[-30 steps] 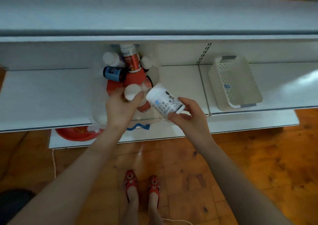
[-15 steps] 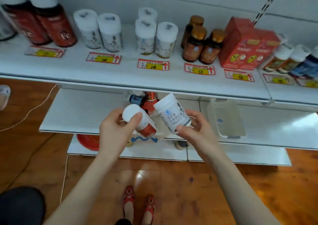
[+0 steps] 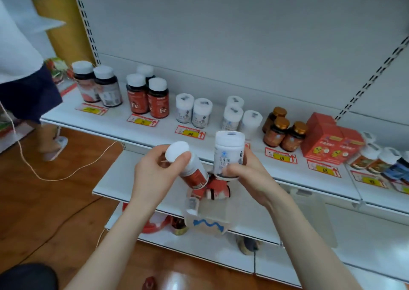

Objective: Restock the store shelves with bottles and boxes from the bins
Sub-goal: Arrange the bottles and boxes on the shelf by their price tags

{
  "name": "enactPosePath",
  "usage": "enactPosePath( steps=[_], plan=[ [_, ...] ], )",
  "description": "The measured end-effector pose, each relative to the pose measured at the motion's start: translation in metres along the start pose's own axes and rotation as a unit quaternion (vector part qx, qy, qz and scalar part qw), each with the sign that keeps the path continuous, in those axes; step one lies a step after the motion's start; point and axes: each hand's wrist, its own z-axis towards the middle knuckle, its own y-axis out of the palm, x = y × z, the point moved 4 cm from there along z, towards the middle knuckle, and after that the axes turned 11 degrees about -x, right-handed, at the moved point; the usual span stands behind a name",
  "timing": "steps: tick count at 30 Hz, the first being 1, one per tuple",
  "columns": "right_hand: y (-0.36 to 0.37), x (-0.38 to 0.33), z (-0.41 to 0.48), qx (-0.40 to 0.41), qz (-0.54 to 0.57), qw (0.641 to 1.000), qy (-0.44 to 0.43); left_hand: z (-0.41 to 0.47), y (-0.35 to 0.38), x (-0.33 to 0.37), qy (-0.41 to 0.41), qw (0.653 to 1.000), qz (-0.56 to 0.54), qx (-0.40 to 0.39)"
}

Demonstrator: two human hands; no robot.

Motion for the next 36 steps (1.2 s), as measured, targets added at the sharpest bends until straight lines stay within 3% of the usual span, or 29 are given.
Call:
enactPosePath(
  steps=[6, 9, 17, 25, 36],
  plan=[
    [0.028, -0.029, 0.053, -0.039, 0.110, 0.993, 0.003, 0.047, -0.039, 0.001, 0.007, 1.000, -0.002, 0.010],
    [0.033, -0.043, 0.078, -0.017, 0.120, 0.993, 0.000, 0.073, -0.055, 0.002, 0.022, 1.000, 0.000, 0.001],
    [0.029, -0.079, 0.123, 0.144, -0.083, 0.985, -0.053, 0.131, -0.085, 0.005, 0.055, 0.998, -0.004, -0.031],
    [0.019, -0.124, 0.155, 0.147, -0.170, 0.972, -0.074, 0.149, -0.093, 0.011, 0.070, 0.995, -0.017, -0.072],
    [-0.015, -0.148, 0.222, 0.146, -0.280, 0.947, -0.067, 0.161, -0.103, 0.014, 0.058, 0.996, 0.000, -0.063]
  ],
)
